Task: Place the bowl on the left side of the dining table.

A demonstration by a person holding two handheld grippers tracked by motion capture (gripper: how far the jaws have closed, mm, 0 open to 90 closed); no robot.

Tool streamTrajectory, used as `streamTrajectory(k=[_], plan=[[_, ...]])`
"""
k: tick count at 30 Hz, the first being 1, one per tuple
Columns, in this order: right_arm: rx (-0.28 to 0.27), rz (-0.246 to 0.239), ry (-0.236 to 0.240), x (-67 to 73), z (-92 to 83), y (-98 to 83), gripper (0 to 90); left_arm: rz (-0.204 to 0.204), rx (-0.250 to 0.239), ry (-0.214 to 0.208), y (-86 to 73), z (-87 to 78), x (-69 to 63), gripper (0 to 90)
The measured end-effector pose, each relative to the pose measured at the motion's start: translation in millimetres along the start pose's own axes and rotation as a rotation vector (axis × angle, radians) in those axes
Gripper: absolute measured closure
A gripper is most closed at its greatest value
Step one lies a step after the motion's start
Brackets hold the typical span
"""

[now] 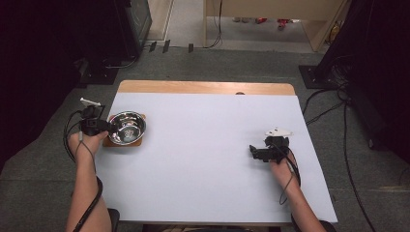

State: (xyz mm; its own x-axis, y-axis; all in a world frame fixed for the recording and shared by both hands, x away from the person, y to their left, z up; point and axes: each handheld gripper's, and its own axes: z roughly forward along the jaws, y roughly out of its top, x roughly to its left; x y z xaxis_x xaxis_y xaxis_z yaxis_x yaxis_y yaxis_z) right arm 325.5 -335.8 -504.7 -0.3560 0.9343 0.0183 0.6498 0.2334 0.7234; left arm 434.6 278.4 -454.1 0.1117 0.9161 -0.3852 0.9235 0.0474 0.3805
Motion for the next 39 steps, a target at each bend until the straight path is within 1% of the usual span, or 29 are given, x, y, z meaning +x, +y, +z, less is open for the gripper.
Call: streamTrajectory(k=[2, 6, 9, 14, 24, 26, 28, 29, 34, 36, 37, 38, 39], plan=[[0.0, 0.0, -0.001, 0.1, 0.0, 0.0, 3.8, -0.001, -0.003, 0.002, 0.0, -0.3, 0.6, 88.4], [0.0, -0.001, -0.001, 0.1, -0.1, 0.0, 3.8, -0.001, -0.029, 0.007, -0.8, -0.7, 4.2, 88.1], [0.0, -0.001, -0.001, 0.2, 0.0, 0.0, 3.8, 0.003, -0.032, 0.004, -1.6, 0.6, 6.2, 87.5], [0.0, -0.001, -0.001, 0.1, -0.1, 0.0, 3.8, 0.02, -0.037, 0.026, -1.8, 1.6, 6.2, 86.3], [0.0, 0.0, -0.001, 0.1, -0.1, 0.0, 3.8, 0.038, -0.045, 0.047, -2.2, 2.5, 6.1, 84.1], [0.0, -0.001, -0.001, 0.2, -0.1, 0.0, 3.8, 0.047, -0.048, 0.058, -2.4, 2.6, 5.8, 81.0], [0.0, -0.001, -0.001, 0.2, -0.1, 0.0, 3.8, 0.048, -0.052, 0.053, -2.6, 2.7, 5.8, 79.4], [0.0, -0.001, -0.001, 0.1, 0.0, 0.0, 3.8, 0.057, -0.056, 0.051, -3.1, 3.0, 5.3, 77.0], [0.0, 0.0, -0.001, 0.1, -0.1, 0.0, 3.8, 0.058, -0.061, 0.052, -3.5, 1.8, 5.4, 72.1], [0.0, 0.0, -0.001, 0.1, -0.1, 0.0, 3.8, 0.064, -0.065, 0.058, -3.7, 0.5, 4.8, 67.3], [0.0, 0.0, -0.001, 0.2, -0.1, 0.0, 3.8, 0.069, -0.078, 0.067, -3.8, -0.9, 4.2, 64.4], [0.0, 0.0, -0.001, 0.2, -0.1, 0.0, 3.8, 0.069, -0.078, 0.067, -3.8, -0.9, 4.2, 62.9], [-0.001, 0.0, -0.002, 0.2, -0.1, 0.0, 3.8, 0.075, -0.08, 0.075, -4.1, -1.9, 3.7, 61.6]])
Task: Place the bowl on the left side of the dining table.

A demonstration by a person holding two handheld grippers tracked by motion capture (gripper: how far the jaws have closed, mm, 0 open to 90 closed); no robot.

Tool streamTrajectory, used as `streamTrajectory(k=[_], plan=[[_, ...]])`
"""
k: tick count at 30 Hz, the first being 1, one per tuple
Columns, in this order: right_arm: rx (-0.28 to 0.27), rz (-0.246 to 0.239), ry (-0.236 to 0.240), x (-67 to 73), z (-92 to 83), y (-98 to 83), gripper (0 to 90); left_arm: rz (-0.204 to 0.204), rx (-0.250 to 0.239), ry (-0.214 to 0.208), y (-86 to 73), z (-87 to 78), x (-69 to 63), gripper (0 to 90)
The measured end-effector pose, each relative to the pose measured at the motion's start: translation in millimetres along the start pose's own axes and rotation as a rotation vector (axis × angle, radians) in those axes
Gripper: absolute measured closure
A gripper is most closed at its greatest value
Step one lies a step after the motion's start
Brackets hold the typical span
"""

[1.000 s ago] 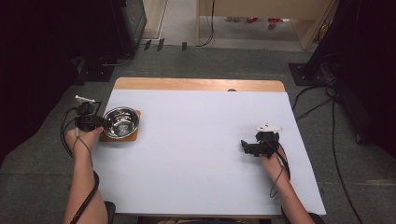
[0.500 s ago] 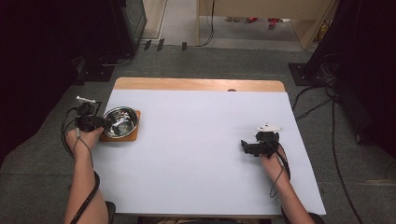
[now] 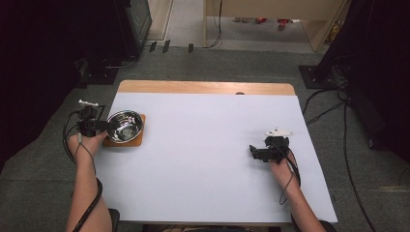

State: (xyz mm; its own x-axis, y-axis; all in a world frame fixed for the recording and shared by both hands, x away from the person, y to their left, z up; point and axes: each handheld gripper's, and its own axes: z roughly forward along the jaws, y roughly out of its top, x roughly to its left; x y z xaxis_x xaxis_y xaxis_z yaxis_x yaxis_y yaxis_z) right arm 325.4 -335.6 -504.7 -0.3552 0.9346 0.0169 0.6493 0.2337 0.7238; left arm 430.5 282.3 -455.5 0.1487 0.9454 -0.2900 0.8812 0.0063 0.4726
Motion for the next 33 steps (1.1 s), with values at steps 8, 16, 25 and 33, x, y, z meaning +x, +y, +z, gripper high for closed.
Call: streamTrajectory(k=[8, 16, 25, 33], plan=[[0.0, 0.0, 0.0, 0.0, 0.0, 0.0, 3.8, 0.002, -0.013, -0.005, -0.2, -4.1, -0.7, 55.0], [0.0, 0.0, 0.0, 0.0, 0.0, 0.0, 3.8, 0.023, -0.026, 0.012, 0.9, -10.5, -6.9, 45.0], [0.0, 0.0, 0.001, -0.1, 0.0, 0.0, 3.8, 0.025, -0.055, 0.014, 2.2, -17.6, -11.5, 42.4], [0.0, -0.001, 0.001, -0.2, -0.1, 0.0, 3.9, 0.026, -0.052, -0.002, 2.8, -21.6, -16.0, 41.1]])
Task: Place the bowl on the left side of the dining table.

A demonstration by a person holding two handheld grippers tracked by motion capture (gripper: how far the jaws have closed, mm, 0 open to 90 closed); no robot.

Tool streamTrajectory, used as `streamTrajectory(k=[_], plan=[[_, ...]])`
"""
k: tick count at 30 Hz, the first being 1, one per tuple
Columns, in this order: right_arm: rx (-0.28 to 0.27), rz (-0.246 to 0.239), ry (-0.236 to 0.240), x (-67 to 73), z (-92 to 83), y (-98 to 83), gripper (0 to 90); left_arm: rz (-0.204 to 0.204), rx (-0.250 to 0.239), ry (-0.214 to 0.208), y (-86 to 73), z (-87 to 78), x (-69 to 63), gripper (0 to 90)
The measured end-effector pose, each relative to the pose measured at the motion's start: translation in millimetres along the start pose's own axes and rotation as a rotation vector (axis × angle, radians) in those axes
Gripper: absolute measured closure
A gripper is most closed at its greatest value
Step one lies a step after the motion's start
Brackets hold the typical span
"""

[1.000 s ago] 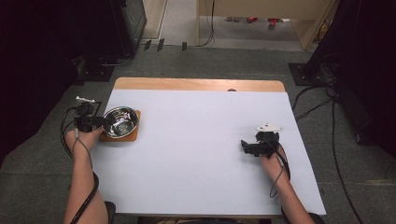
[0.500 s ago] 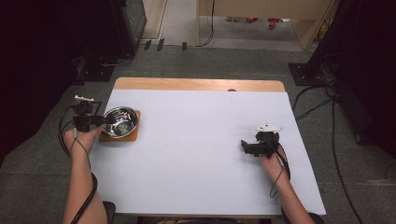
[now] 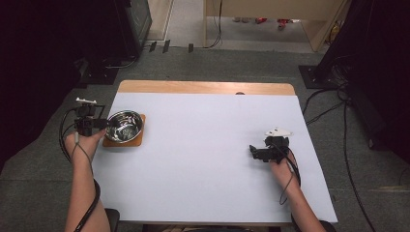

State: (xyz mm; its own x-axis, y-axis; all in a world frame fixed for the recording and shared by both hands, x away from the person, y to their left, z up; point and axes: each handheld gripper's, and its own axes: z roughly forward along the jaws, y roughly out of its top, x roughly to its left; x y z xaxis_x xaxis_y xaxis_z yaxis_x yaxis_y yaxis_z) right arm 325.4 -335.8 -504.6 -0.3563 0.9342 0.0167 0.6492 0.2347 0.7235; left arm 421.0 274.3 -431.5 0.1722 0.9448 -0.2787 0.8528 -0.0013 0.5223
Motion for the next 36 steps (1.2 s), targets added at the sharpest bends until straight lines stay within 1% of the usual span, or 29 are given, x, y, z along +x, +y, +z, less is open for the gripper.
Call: streamTrajectory(k=[1, 2, 4, 7, 12, 16, 17, 22, 25, 30, 33, 36], plan=[[0.0, 0.0, 0.0, 0.0, 0.0, 0.0, 3.9, 0.005, 0.002, 0.002, 0.7, -1.1, -1.0, 41.1], [0.001, -0.001, 0.0, -0.1, -0.1, 0.0, 3.9, 0.011, 0.003, 0.019, 2.3, -2.7, -3.9, 40.7], [0.001, -0.001, 0.0, -0.1, -0.1, 0.0, 3.9, 0.016, 0.004, 0.024, 2.7, -3.3, -5.4, 40.2], [0.001, -0.001, 0.0, -0.1, -0.1, 0.0, 3.9, 0.027, 0.001, 0.047, 3.8, -6.0, -8.5, 39.1], [0.001, -0.002, 0.0, -0.1, -0.1, 0.0, 3.9, 0.039, -0.025, 0.057, 5.7, -14.9, -11.5, 39.3], [0.001, -0.001, 0.0, -0.1, -0.1, 0.0, 3.9, 0.048, -0.033, 0.056, 6.7, -20.4, -16.0, 39.2], [0.001, -0.001, 0.0, -0.1, -0.1, 0.0, 3.9, 0.053, -0.038, 0.054, 7.3, -22.4, -18.8, 39.2], [0.001, -0.001, 0.0, -0.1, -0.1, 0.0, 3.9, 0.06, -0.043, 0.043, 8.1, -24.6, -24.5, 38.7], [0.001, -0.001, 0.001, -0.1, -0.1, 0.0, 3.9, 0.067, -0.046, 0.036, 8.6, -25.8, -29.1, 38.4], [0.001, -0.001, 0.0, -0.1, -0.1, 0.0, 3.9, 0.066, -0.052, 0.025, 8.6, -25.5, -34.1, 37.3], [0.001, -0.001, 0.001, -0.1, -0.1, 0.0, 3.9, 0.083, -0.051, 0.025, 8.6, -24.7, -40.3, 36.4], [0.001, -0.001, 0.001, -0.1, -0.2, 0.0, 4.0, 0.092, -0.055, 0.023, 9.8, -24.9, -44.2, 35.4]])
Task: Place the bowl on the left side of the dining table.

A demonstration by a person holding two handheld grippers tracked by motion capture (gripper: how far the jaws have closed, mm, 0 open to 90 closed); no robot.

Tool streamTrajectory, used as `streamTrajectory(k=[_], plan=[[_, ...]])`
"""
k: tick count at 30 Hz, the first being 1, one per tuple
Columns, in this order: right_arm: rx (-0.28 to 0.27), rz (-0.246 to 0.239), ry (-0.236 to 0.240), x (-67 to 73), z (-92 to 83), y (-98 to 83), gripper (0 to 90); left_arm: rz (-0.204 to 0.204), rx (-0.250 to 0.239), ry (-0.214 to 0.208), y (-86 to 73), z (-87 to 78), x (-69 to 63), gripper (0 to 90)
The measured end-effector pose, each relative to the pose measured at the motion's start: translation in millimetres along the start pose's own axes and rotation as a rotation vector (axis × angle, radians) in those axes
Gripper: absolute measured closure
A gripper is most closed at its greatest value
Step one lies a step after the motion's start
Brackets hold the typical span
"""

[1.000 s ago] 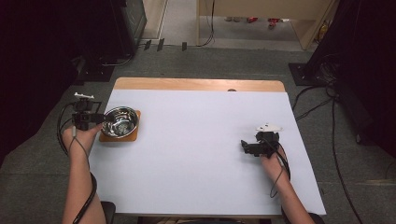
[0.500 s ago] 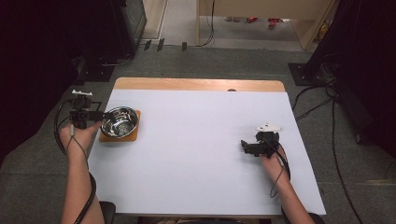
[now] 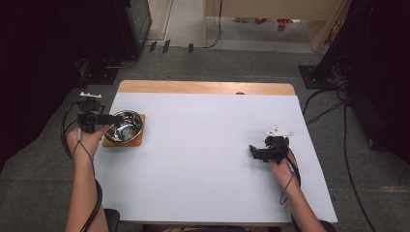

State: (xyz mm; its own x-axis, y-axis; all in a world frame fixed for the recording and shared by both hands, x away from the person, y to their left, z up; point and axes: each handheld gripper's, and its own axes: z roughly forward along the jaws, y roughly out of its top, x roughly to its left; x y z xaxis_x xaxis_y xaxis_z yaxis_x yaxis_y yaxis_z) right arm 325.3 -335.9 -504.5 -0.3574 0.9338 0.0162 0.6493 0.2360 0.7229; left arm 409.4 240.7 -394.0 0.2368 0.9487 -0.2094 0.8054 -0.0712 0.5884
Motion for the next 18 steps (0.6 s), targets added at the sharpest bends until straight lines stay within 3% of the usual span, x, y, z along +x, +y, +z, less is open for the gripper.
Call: streamTrajectory(k=[13, 18], plan=[[0.0, 0.0, 0.0, 0.0, 0.0, 0.0, 4.0, 0.038, 0.011, -0.014, 1.5, 3.0, -16.0, 32.7], [0.0, 0.0, 0.0, -0.1, 0.0, 0.0, 4.0, 0.07, 0.016, -0.027, 1.9, 6.6, -26.2, 31.3]])
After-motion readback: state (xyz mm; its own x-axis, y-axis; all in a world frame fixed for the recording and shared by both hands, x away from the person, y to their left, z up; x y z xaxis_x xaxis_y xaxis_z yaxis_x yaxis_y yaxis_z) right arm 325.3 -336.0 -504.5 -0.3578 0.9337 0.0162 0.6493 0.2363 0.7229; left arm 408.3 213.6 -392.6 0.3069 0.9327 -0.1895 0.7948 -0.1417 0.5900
